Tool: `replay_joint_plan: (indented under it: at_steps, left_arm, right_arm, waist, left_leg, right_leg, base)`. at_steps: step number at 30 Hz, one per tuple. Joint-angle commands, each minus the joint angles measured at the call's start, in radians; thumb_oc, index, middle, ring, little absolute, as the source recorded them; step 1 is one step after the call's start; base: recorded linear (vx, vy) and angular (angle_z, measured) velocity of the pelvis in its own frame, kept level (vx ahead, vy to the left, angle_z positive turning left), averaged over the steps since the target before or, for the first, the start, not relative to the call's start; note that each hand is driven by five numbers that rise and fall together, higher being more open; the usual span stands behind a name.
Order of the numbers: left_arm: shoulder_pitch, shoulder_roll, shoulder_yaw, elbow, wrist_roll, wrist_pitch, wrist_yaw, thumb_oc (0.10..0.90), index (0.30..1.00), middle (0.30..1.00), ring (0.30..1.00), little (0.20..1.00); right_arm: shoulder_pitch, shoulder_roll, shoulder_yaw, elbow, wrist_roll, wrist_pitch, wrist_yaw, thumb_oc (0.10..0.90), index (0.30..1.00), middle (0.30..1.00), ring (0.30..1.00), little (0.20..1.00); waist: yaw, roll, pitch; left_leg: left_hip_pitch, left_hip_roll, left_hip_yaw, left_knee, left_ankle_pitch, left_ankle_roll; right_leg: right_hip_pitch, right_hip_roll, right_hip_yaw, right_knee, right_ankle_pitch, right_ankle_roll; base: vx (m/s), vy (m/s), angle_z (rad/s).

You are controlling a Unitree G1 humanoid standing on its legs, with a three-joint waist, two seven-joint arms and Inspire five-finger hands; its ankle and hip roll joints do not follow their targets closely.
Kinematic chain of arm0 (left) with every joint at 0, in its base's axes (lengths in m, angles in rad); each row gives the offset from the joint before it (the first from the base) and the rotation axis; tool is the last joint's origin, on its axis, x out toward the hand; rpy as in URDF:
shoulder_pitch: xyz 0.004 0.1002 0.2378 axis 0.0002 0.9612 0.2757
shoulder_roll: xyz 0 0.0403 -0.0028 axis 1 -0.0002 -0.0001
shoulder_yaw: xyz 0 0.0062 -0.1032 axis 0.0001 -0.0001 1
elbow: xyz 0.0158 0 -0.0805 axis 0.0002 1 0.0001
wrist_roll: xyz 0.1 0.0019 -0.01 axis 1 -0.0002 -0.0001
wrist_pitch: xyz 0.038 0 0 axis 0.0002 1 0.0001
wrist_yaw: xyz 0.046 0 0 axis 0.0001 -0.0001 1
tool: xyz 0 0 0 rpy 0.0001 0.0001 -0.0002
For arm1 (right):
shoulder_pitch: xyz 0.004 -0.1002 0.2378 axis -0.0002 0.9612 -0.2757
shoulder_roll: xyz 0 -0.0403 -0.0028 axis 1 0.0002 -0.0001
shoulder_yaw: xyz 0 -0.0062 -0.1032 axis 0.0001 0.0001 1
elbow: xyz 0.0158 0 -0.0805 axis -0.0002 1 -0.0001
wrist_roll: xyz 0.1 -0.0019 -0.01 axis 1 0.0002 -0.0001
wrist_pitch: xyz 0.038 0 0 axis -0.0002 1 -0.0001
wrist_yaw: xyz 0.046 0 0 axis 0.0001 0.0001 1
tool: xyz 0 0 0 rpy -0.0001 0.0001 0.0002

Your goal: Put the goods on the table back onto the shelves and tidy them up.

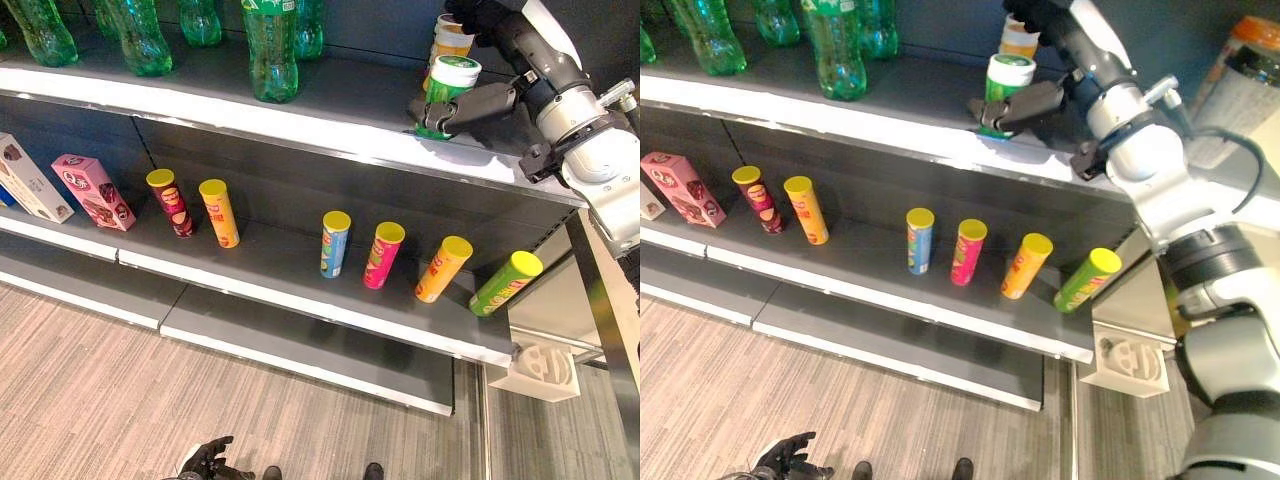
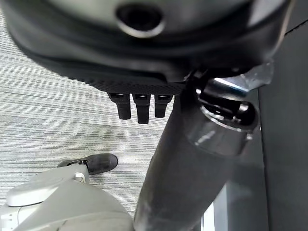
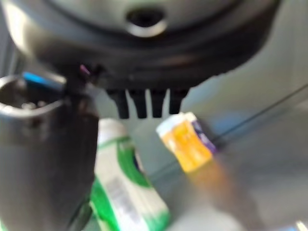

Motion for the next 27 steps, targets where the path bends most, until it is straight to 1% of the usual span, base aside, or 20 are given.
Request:
replay_joint_plan:
  at_steps: [1, 4, 5, 8, 9, 10, 11, 12, 13, 15, 16, 17, 18, 19, 21, 22, 23, 24, 26, 27]
  left_arm:
    - [-0.061, 0.068, -0.073, 0.021, 0.021, -0.031, 0.015, 0.8, 0.9, 0.9, 0.9, 0.9]
    - [-0.062, 0.068, -0.07, 0.024, 0.02, -0.031, 0.018, 0.8, 0.9, 0.9, 0.9, 0.9]
    - [-0.064, 0.066, -0.063, 0.022, 0.021, -0.032, 0.021, 0.8, 0.9, 0.9, 0.9, 0.9]
    - [-0.057, 0.059, -0.039, 0.021, 0.021, -0.031, 0.027, 0.8, 0.9, 0.9, 0.9, 0.9]
    - [-0.054, 0.05, -0.023, 0.023, 0.024, -0.027, 0.027, 0.8, 0.9, 0.9, 0.9, 0.9]
    - [-0.046, 0.036, 0.005, 0.028, 0.03, -0.026, 0.031, 0.8, 0.9, 0.9, 0.9, 0.9]
    - [-0.039, 0.035, 0.015, 0.025, 0.036, -0.025, 0.031, 0.8, 0.9, 0.9, 0.9, 0.9]
    - [-0.039, 0.04, 0.012, 0.025, 0.036, -0.025, 0.031, 0.8, 0.9, 0.9, 0.9, 0.9]
    - [-0.037, 0.032, 0.025, 0.025, 0.035, -0.024, 0.028, 0.8, 0.9, 0.9, 0.9, 0.9]
    - [-0.029, 0.028, 0.033, 0.025, 0.046, -0.024, 0.028, 0.8, 0.9, 0.9, 0.9, 0.9]
    - [-0.028, 0.028, 0.036, 0.024, 0.051, -0.025, 0.027, 0.8, 0.9, 0.9, 0.9, 0.9]
    - [-0.023, 0.028, 0.048, 0.015, 0.056, -0.025, 0.024, 0.8, 0.9, 0.9, 0.9, 0.9]
    - [-0.021, 0.03, 0.049, 0.011, 0.056, -0.027, 0.021, 0.8, 0.9, 0.9, 0.9, 0.9]
    - [-0.021, 0.033, 0.047, 0.011, 0.057, -0.027, 0.02, 0.8, 0.9, 0.9, 0.9, 0.9]
    - [-0.023, 0.032, 0.058, -0.005, 0.059, -0.029, 0.016, 0.8, 0.9, 0.9, 0.9, 0.9]
    - [-0.022, 0.035, 0.055, -0.005, 0.059, -0.029, 0.016, 0.8, 0.9, 0.9, 0.9, 0.9]
    - [-0.023, 0.034, 0.059, -0.011, 0.062, -0.029, 0.014, 0.8, 0.9, 0.9, 0.9, 0.9]
    - [-0.024, 0.041, 0.058, -0.024, 0.067, -0.029, 0.009, 0.8, 0.9, 0.9, 0.9, 0.9]
    - [-0.024, 0.044, 0.055, -0.024, 0.067, -0.029, 0.008, 0.8, 0.9, 0.9, 0.9, 0.9]
    - [-0.036, 0.05, 0.057, -0.029, 0.067, -0.029, 0.009, 0.8, 0.9, 0.9, 0.9, 0.9]
  right_arm:
    - [-0.173, -0.019, -0.059, -0.031, 0.011, -0.08, -0.147, 0.8, 0.9, 0.9, 0.9, 0.9]
    - [-0.164, -0.022, -0.079, -0.06, 0.006, -0.085, -0.16, 0.8, 0.9, 0.9, 0.9, 0.9]
    - [-0.156, -0.038, -0.093, -0.1, 0.002, -0.09, -0.171, 0.8, 0.9, 0.9, 0.9, 0.9]
    - [-0.065, -0.084, -0.182, -0.228, -0.016, -0.1, -0.188, 0.8, 0.9, 0.9, 0.9, 0.9]
    - [-0.011, -0.105, -0.232, -0.298, -0.021, -0.109, -0.193, 0.8, 0.9, 0.9, 0.9, 0.9]
    - [0.137, -0.122, -0.379, -0.425, -0.031, -0.133, -0.205, 0.8, 0.9, 0.9, 0.9, 0.9]
    - [0.244, -0.122, -0.483, -0.507, -0.027, -0.142, -0.198, 0.8, 0.9, 0.9, 0.9, 0.9]
    - [0.26, -0.121, -0.499, -0.514, -0.028, -0.141, -0.197, 0.8, 0.9, 0.9, 0.9, 0.9]
    - [0.31, -0.118, -0.548, -0.554, -0.018, -0.159, -0.197, 0.8, 0.9, 0.9, 0.9, 0.9]
    - [0.467, -0.08, -0.699, -0.654, 0.019, -0.189, -0.181, 0.8, 0.9, 0.9, 0.9, 0.9]
    - [0.528, -0.061, -0.749, -0.692, 0.035, -0.199, -0.173, 0.8, 0.9, 0.9, 0.9, 0.9]
    - [0.606, -0.03, -0.81, -0.741, 0.058, -0.209, -0.151, 0.8, 0.9, 0.9, 0.9, 0.9]
    - [0.644, -0.016, -0.837, -0.763, 0.071, -0.213, -0.14, 0.8, 0.9, 0.9, 0.9, 0.9]
    - [0.654, -0.013, -0.846, -0.768, 0.072, -0.212, -0.138, 0.8, 0.9, 0.9, 0.9, 0.9]
    - [0.746, 0.03, -0.908, -0.791, 0.092, -0.215, -0.129, 0.8, 0.9, 0.9, 0.9, 0.9]
    - [0.755, 0.033, -0.915, -0.795, 0.093, -0.215, -0.128, 0.8, 0.9, 0.9, 0.9, 0.9]
    - [0.785, 0.045, -0.941, -0.797, 0.094, -0.209, -0.126, 0.8, 0.9, 0.9, 0.9, 0.9]
    - [0.835, 0.06, -0.985, -0.797, 0.079, -0.207, -0.138, 0.8, 0.9, 0.9, 0.9, 0.9]
    - [0.842, 0.063, -0.992, -0.801, 0.079, -0.207, -0.138, 0.8, 0.9, 0.9, 0.9, 0.9]
    - [0.873, 0.092, -1.029, -0.789, 0.023, -0.205, -0.193, 0.8, 0.9, 0.9, 0.9, 0.9]
  waist:
    - [0.023, -0.067, -0.033]
    - [0.023, -0.068, -0.033]
    - [0.02, -0.067, -0.032]
    - [0.006, -0.066, -0.029]
    - [-0.006, -0.058, -0.027]
    - [-0.021, -0.055, -0.026]
    - [-0.029, -0.056, -0.026]
    - [-0.025, -0.061, -0.027]
    - [-0.036, -0.057, -0.026]
    - [-0.052, -0.06, -0.026]
    - [-0.059, -0.063, -0.025]
    - [-0.08, -0.062, -0.019]
    - [-0.084, -0.066, -0.017]
    - [-0.078, -0.069, -0.02]
    - [-0.114, -0.072, -0.008]
    - [-0.107, -0.075, -0.009]
    - [-0.125, -0.073, -0.004]
    - [-0.15, -0.077, 0.006]
    - [-0.142, -0.079, 0.005]
    - [-0.178, -0.084, 0.031]
  left_leg:
    - [0.027, 0.0, 0.079, 0.004, -0.084, -0.018]
    - [0.026, -0.001, 0.077, 0.004, -0.085, -0.017]
    - [0.024, -0.001, 0.077, 0.004, -0.085, -0.017]
    - [0.021, -0.003, 0.078, 0.004, -0.088, -0.013]
    - [0.02, -0.004, 0.081, 0.004, -0.089, -0.012]
    - [0.02, -0.007, 0.086, 0.004, -0.094, -0.008]
    - [0.019, -0.008, 0.088, 0.004, -0.098, -0.005]
    - [0.019, -0.008, 0.088, 0.004, -0.098, -0.005]
    - [0.018, -0.01, 0.093, 0.004, -0.099, -0.003]
    - [0.013, -0.014, 0.1, 0.004, -0.103, 0.002]
    - [0.011, -0.016, 0.107, 0.004, -0.104, 0.005]
    - [0.009, -0.02, 0.118, 0.004, -0.107, 0.01]
    - [0.007, -0.022, 0.125, 0.004, -0.108, 0.014]
    - [0.005, -0.022, 0.129, 0.004, -0.108, 0.014]
    - [0.005, -0.03, 0.149, 0.004, -0.115, 0.026]
    - [0.005, -0.031, 0.154, 0.004, -0.116, 0.027]
    - [0.005, -0.034, 0.16, 0.004, -0.118, 0.031]
    - [0.005, -0.039, 0.174, 0.004, -0.123, 0.038]
    - [0.005, -0.039, 0.179, 0.004, -0.124, 0.038]
    - [0.008, -0.032, 0.204, 0.004, -0.131, 0.045]
  right_leg:
    - [0.106, -0.08, 0.005, 0.007, -0.075, 0.11]
    - [0.105, -0.08, 0.004, 0.007, -0.074, 0.11]
    - [0.101, -0.08, 0.005, 0.007, -0.074, 0.111]
    - [0.093, -0.083, 0.005, 0.007, -0.07, 0.114]
    - [0.091, -0.084, 0.007, 0.007, -0.069, 0.116]
    - [0.088, -0.087, 0.01, 0.007, -0.067, 0.118]
    - [0.085, -0.088, 0.013, 0.007, -0.067, 0.12]
    - [0.085, -0.088, 0.013, 0.007, -0.067, 0.12]
    - [0.081, -0.09, 0.018, 0.007, -0.065, 0.122]
    - [0.067, -0.093, 0.028, 0.007, -0.059, 0.126]
    - [0.06, -0.094, 0.036, 0.007, -0.055, 0.128]
    - [0.047, -0.097, 0.051, 0.007, -0.046, 0.132]
    - [0.036, -0.098, 0.063, 0.007, -0.037, 0.136]
    - [0.032, -0.099, 0.067, 0.007, -0.036, 0.136]
    - [0.008, -0.1, 0.105, 0.007, -0.011, 0.143]
    - [0.005, -0.101, 0.11, 0.007, -0.009, 0.143]
    - [-0.004, -0.102, 0.123, 0.007, 0.006, 0.147]
    - [-0.021, -0.102, 0.149, 0.007, 0.035, 0.152]
    - [-0.025, -0.102, 0.154, 0.007, 0.037, 0.152]
    - [-0.055, -0.09, 0.186, 0.014, 0.08, 0.161]
  base:
    - [0.0, 0.0, 0.0]
    - [0.0, 0.0, 0.0]
    - [0.0, 0.0, 0.0]
    - [0.0, 0.042, 0.01]
    - [0.02, 0.073, 0.02]
    - [0.02, 0.076, 0.02]
    - [0.02, 0.057, 0.08]
    - [0.01, 0.04, 0.07]
    - [0.0, 0.04, -0.03]
    - [-0.01, 0.072, -0.22]
    - [-0.03, 0.104, -0.17]
    - [-0.04, 0.108, -0.17]
    - [-0.03, 0.086, -0.38]
    - [-0.02, 0.078, -0.58]
    - [-0.04, 0.106, -0.58]
    - [-0.04, 0.095, -0.36]
    - [-0.04, 0.103, -0.33]
    - [-0.05, 0.102, -0.35]
    - [-0.05, 0.063, -0.51]
    - [-0.14, 0.061, -0.5]
